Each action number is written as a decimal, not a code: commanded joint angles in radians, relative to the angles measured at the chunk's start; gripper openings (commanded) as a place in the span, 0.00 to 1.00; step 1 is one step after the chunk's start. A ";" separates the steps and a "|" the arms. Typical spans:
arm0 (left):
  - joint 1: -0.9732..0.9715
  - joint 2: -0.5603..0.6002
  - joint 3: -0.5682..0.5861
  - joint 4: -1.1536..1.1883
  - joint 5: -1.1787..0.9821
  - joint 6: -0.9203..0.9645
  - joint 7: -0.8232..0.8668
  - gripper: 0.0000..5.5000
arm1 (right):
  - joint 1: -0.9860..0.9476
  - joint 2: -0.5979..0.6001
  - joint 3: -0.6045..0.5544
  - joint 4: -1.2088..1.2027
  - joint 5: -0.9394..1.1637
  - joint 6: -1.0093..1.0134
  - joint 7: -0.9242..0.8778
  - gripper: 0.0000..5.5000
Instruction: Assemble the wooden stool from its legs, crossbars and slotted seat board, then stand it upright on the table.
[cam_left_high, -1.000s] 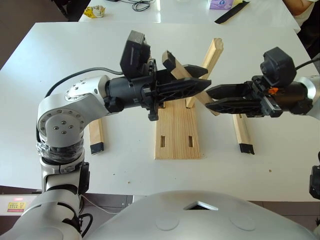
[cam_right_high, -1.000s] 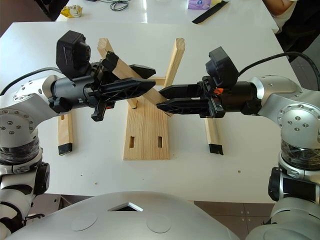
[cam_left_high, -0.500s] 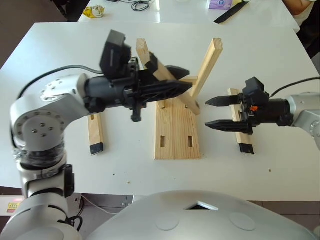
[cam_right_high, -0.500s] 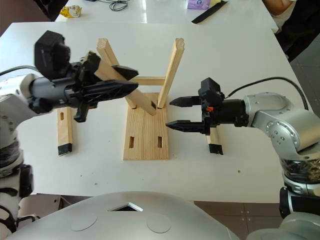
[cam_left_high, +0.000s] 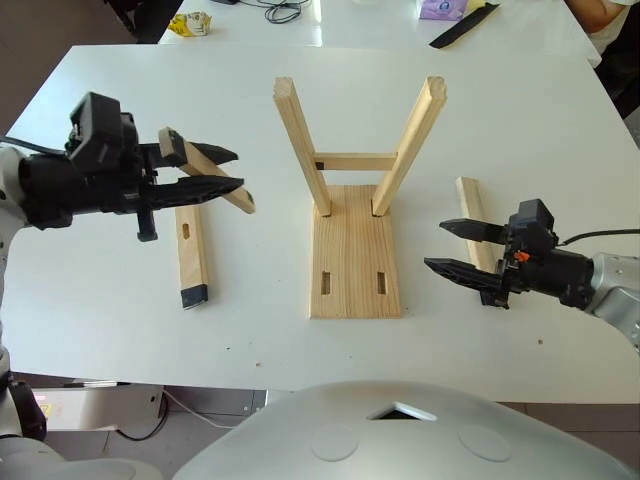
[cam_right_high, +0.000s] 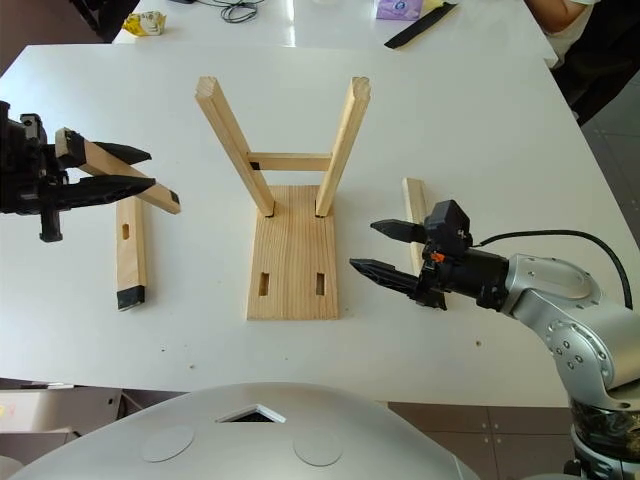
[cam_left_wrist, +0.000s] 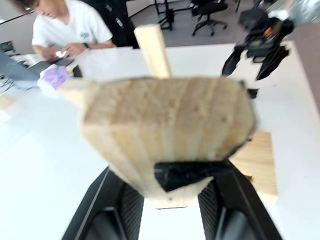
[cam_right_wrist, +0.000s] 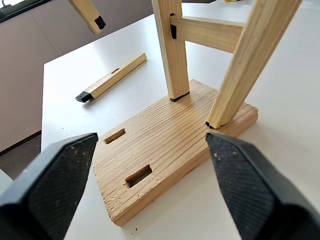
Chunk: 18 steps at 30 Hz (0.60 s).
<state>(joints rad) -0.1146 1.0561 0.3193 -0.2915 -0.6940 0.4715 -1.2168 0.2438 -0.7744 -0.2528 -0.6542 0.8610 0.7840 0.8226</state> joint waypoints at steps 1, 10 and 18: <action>0.009 -0.011 -0.093 0.199 0.187 -0.162 -0.023 0.24 | -0.009 0.008 -0.020 -0.001 -0.003 -0.012 -0.034 0.72; -0.140 -0.050 -0.170 0.602 0.335 -0.665 -0.245 0.24 | 0.018 0.032 -0.047 -0.020 0.007 -0.006 -0.097 0.72; -0.306 -0.169 -0.152 0.838 0.269 -0.899 -0.380 0.24 | 0.036 0.059 -0.017 -0.015 -0.016 -0.019 -0.132 0.72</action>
<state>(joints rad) -0.4271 0.8980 0.1556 0.5367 -0.4067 -0.3994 -1.5709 0.2868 -0.7110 -0.2719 -0.6709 0.8539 0.7733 0.6948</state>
